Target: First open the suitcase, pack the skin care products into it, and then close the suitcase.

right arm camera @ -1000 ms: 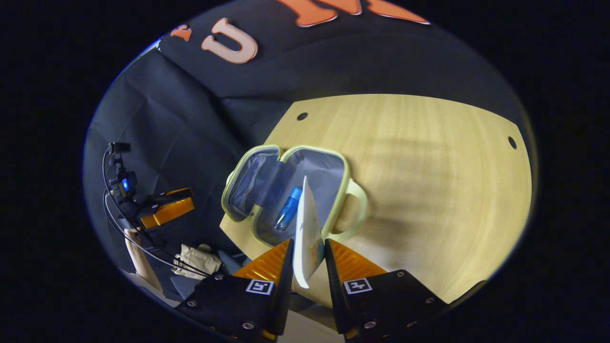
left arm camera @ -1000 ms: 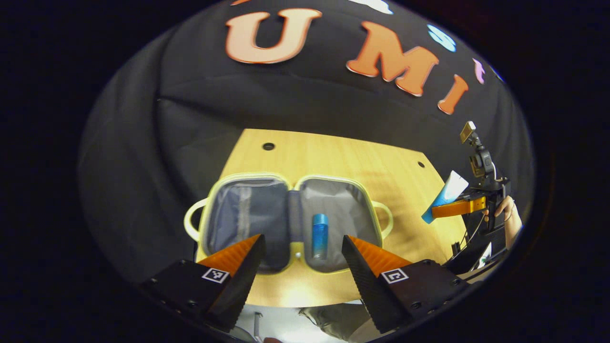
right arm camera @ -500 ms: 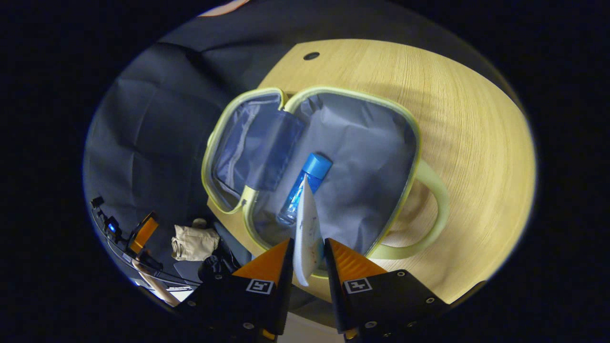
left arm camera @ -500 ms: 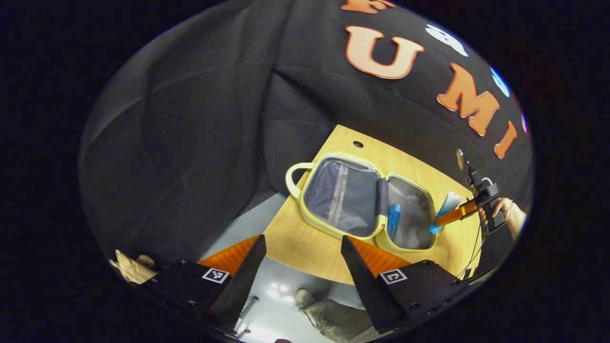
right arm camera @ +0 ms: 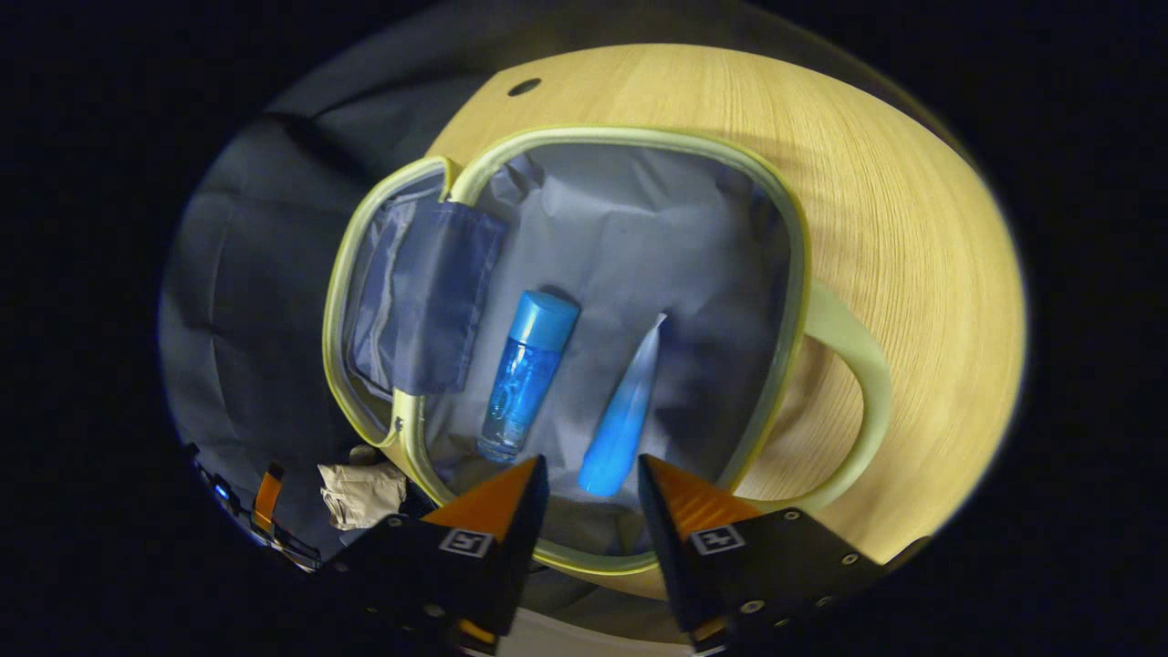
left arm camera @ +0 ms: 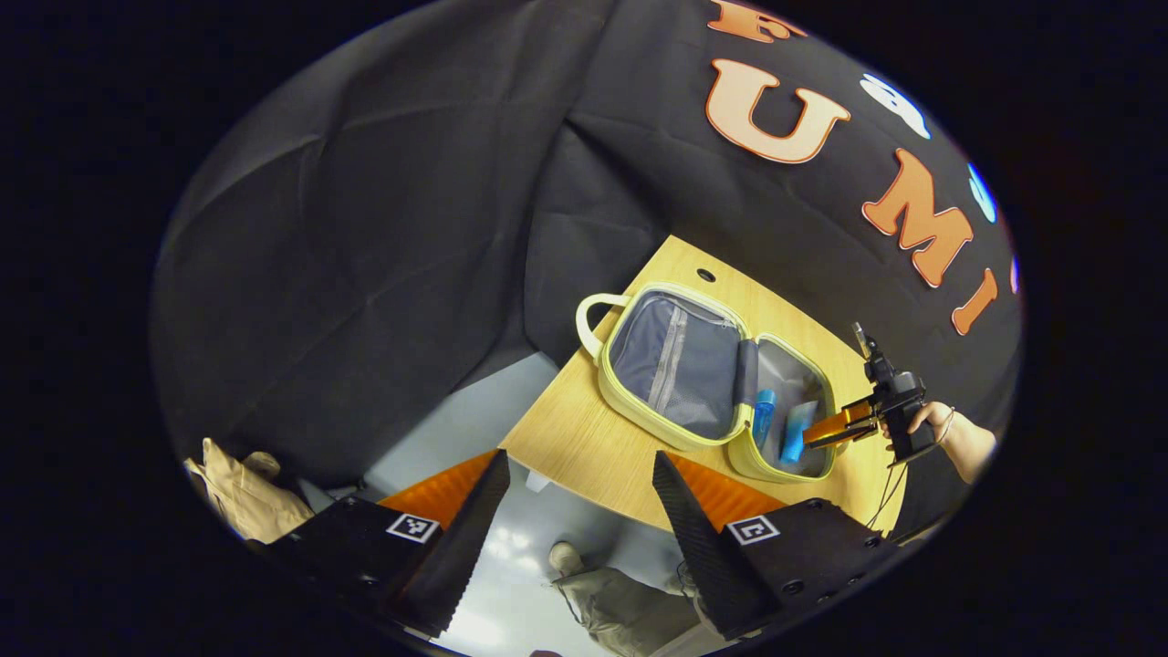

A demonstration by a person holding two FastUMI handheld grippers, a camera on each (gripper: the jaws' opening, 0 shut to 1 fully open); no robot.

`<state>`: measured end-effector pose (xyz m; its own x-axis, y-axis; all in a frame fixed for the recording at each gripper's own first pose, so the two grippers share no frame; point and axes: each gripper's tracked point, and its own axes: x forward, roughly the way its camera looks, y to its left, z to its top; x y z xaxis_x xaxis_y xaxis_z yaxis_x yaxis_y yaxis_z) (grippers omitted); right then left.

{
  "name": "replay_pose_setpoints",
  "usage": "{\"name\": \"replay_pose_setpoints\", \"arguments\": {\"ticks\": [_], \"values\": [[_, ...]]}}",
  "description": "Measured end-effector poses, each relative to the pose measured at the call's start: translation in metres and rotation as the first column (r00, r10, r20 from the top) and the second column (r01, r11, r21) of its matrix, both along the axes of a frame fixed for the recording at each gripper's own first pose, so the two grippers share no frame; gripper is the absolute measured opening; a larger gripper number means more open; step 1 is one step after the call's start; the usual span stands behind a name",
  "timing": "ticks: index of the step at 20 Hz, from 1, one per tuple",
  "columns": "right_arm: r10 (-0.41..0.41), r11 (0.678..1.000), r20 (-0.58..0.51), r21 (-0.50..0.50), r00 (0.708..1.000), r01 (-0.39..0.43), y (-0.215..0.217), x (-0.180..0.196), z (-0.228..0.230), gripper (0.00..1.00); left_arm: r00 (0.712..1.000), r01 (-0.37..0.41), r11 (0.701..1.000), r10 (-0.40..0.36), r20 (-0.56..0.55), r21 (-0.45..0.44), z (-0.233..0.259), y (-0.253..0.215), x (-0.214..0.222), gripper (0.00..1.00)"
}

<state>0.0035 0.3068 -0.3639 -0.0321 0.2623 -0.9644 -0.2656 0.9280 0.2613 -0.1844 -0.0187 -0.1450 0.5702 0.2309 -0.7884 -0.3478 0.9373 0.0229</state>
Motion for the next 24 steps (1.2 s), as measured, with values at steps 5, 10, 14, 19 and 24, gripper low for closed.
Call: {"name": "replay_pose_setpoints", "arguments": {"ticks": [5,10,14,19,24], "values": [[0.000,0.996,0.156,0.088,0.988,-0.014,0.007,0.011,0.039,0.96,0.999,-0.007,0.992,0.012,0.038,-0.129,-0.024,-0.002,0.045,0.98],[-0.097,0.962,0.327,0.273,0.940,0.004,0.025,0.016,0.099,0.96,0.993,-0.029,0.964,0.058,0.103,-0.263,-0.047,0.026,0.114,0.98],[-0.173,0.943,0.386,0.331,0.906,0.039,0.009,0.005,0.129,0.96,0.990,-0.014,0.926,0.066,0.126,-0.377,-0.069,0.047,0.182,0.98],[-0.341,0.912,0.437,0.368,0.832,0.180,-0.039,0.005,0.142,0.96,0.994,-0.040,0.932,0.074,0.079,-0.361,-0.126,0.091,0.236,0.98],[-0.507,0.856,0.457,0.362,0.730,0.369,-0.102,-0.004,0.130,0.95,0.991,-0.095,0.898,0.127,0.046,-0.430,-0.172,0.112,0.264,0.98]]}}
